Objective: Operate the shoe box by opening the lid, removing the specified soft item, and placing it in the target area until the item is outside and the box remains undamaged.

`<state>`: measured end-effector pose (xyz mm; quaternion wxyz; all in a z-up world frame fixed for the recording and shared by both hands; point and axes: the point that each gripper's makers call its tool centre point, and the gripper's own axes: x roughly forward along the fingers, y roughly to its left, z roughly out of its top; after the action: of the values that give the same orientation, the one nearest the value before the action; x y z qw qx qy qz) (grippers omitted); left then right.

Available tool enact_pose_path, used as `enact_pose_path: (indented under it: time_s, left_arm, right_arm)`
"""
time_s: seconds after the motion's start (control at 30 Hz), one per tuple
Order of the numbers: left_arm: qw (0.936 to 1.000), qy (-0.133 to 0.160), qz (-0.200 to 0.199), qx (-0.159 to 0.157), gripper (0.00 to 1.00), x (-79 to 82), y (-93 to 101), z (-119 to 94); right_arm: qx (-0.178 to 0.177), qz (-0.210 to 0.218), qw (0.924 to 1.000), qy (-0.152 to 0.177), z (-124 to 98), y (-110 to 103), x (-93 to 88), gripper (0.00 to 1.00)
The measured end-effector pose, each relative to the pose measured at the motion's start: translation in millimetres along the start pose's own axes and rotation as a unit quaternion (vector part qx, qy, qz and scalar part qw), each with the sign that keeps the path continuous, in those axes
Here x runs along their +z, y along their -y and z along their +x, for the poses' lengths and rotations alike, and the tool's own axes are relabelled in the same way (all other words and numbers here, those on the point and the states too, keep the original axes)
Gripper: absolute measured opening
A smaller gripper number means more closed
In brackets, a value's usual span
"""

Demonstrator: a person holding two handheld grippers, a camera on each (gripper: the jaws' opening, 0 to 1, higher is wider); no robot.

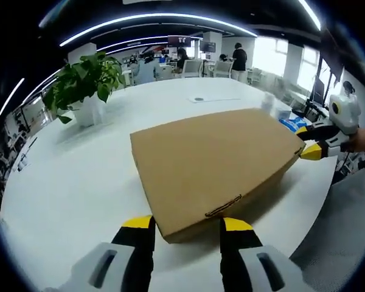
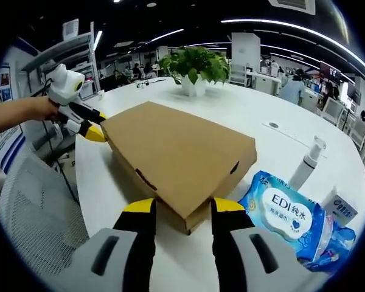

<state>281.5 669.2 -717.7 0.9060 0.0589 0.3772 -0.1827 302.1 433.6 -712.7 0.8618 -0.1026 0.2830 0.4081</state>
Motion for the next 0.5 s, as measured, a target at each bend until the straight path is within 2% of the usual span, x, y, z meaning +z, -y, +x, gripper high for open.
enact_pose_path:
  time_s: [0.5]
  left_arm:
    - [0.9998, -0.004, 0.017, -0.013, 0.42, 24.6, -10.9, 24]
  right_arm:
    - [-0.018, 0.009, 0.9998, 0.003, 12, 22, 9.8, 0.33]
